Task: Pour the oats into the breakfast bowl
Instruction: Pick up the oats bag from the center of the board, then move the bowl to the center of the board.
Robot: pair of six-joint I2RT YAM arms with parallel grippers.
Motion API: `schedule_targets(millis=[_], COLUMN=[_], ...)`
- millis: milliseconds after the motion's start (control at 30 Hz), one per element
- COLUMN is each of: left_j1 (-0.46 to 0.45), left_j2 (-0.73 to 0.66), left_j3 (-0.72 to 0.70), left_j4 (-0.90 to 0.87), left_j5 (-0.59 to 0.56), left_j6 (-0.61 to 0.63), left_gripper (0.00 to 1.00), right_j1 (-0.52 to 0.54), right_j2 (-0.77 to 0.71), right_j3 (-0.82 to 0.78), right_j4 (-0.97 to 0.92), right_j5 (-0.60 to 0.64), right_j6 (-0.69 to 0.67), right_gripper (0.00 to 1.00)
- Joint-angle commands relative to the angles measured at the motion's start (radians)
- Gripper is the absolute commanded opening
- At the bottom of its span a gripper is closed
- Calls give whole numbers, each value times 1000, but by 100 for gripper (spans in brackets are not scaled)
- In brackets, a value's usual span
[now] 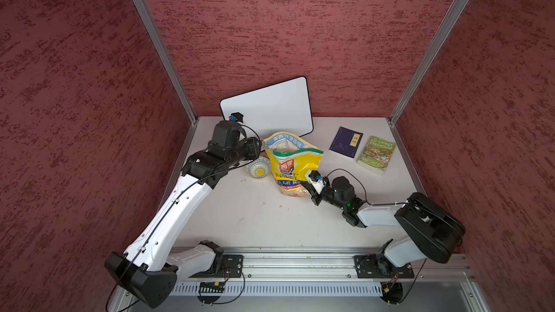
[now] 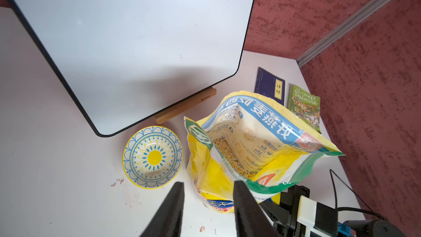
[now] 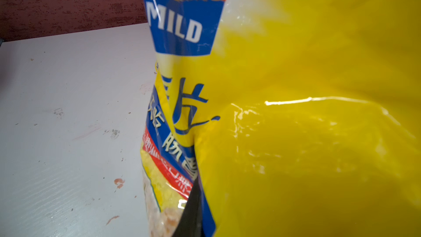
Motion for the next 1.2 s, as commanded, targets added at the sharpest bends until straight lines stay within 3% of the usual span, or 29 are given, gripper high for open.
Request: schedule_targets(millis=[0,100,233,367,500,767,1067,1167], left_j1=[52,130,252,341,371,385,362,338], left_j2=[-76,-135,-153,-102,-16,242,457,514], left_j3=[-56,-153,-320,-479,-553,-535,-447,-405], left_j4=[4,16,92,250,378,577,664,655], left_j5=[-81,-72,96,272,324,432,475,476], left_j6=[9,-23,-89,-167,-197,-217,-185,-163], left_gripper=[55,63,65,65,65,65,65,61], right_j1=[-35,-71,-104,-126,-137,-159,-167,-180], right_j2=[-107,-185,-270,-338,-391,-486,-561,-577], right_j3=[43,48,48,52,54,85,118,153], right_j4=[-74,-130,-187,-225,-252,-370,-483,-586], right_j5=[-22,-43,-77,-109,-147,-176,-178,-169], right_j6=[-58,-86,-122,-139,-146,-180,-181,-203], right_gripper=[0,0,0,0,0,0,0,0])
